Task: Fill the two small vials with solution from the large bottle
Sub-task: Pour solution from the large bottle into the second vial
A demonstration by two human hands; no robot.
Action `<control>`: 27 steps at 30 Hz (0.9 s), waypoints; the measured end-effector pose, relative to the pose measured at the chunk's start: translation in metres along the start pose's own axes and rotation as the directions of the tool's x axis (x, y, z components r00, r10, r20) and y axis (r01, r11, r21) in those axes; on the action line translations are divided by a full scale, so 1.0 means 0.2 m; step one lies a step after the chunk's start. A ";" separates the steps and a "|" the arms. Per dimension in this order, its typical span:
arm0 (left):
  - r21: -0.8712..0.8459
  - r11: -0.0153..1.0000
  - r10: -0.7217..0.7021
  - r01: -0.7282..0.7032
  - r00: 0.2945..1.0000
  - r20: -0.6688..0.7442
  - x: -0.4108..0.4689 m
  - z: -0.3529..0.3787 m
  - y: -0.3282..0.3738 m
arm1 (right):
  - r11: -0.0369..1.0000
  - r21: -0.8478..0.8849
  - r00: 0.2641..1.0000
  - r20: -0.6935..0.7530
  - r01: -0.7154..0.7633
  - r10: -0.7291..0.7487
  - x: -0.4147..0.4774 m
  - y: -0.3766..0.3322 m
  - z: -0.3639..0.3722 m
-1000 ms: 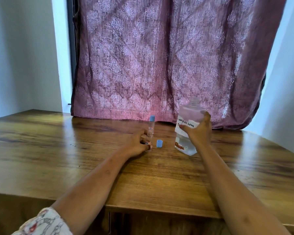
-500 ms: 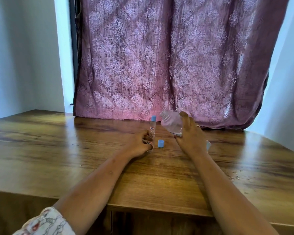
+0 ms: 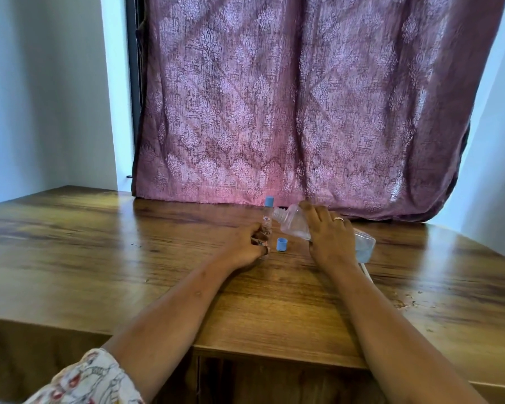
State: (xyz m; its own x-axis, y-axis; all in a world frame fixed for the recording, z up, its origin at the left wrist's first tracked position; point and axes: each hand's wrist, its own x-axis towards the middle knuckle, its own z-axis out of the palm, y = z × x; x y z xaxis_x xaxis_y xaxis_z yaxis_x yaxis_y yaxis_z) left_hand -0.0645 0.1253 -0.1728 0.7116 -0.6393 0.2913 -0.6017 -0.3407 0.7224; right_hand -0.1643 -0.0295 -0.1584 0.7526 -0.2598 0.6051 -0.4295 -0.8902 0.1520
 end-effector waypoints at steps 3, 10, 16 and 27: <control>-0.012 1.000 0.009 -0.009 1.000 -0.004 0.00 0.01 -0.01 | 1.000 0.014 1.000 0.002 0.002 -0.002 -0.01 -0.01 -0.01; 0.000 1.000 0.024 -0.024 1.000 -0.012 0.01 0.01 -0.02 | 1.000 -0.011 0.996 -0.081 0.024 -0.025 0.00 -0.02 0.02; -0.012 1.000 0.022 -0.022 1.000 -0.017 0.01 0.01 -0.01 | 1.000 -0.009 0.998 -0.057 0.012 -0.012 0.00 -0.02 0.01; 0.027 1.000 0.003 -0.003 1.000 -0.027 0.02 0.01 -0.02 | 1.000 -0.010 0.989 -0.146 0.015 -0.017 0.00 -0.02 0.01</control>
State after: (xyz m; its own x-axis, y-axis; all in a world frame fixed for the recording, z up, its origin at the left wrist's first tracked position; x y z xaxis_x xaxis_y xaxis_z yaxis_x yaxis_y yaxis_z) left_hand -0.0593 0.1218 -0.1762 0.7192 -0.6215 0.3107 -0.6130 -0.3571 0.7047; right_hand -0.1622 -0.0267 -0.1602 0.6784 -0.1875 0.7104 -0.4228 -0.8904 0.1688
